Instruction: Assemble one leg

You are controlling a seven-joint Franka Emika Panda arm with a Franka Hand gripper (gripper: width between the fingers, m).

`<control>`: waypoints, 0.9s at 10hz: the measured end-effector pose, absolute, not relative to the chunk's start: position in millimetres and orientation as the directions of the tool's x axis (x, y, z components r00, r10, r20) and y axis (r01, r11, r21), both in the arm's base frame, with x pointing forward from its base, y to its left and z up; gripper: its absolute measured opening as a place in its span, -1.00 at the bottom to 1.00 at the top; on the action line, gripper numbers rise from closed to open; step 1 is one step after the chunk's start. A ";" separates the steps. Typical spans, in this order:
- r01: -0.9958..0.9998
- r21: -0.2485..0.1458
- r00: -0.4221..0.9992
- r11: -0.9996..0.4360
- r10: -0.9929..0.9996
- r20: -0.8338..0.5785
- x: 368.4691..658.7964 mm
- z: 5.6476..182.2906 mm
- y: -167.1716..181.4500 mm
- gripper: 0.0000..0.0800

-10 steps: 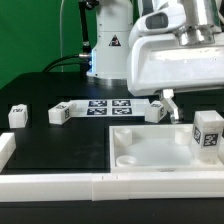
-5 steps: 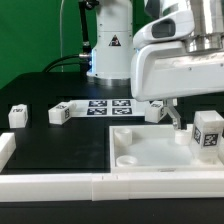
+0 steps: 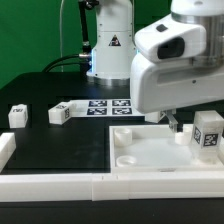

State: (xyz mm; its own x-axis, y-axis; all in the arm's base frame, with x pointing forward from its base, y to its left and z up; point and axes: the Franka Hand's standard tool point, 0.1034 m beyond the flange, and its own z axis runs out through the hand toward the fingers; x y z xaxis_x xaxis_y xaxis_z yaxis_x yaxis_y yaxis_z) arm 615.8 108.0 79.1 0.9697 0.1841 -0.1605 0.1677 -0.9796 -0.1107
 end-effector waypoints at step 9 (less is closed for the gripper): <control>0.126 -0.104 0.977 -0.987 0.141 -0.158 622.1 76.8 107.9 -0.28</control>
Offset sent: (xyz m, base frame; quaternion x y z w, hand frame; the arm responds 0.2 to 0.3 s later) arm 0.0069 0.0029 -0.0023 0.0054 -0.0026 -0.0060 1.0000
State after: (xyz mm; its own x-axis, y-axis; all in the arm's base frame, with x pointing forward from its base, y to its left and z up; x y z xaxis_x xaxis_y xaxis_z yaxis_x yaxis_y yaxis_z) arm 622.1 107.9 76.8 0.9772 0.1411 -0.1585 0.1255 -0.9866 -0.1040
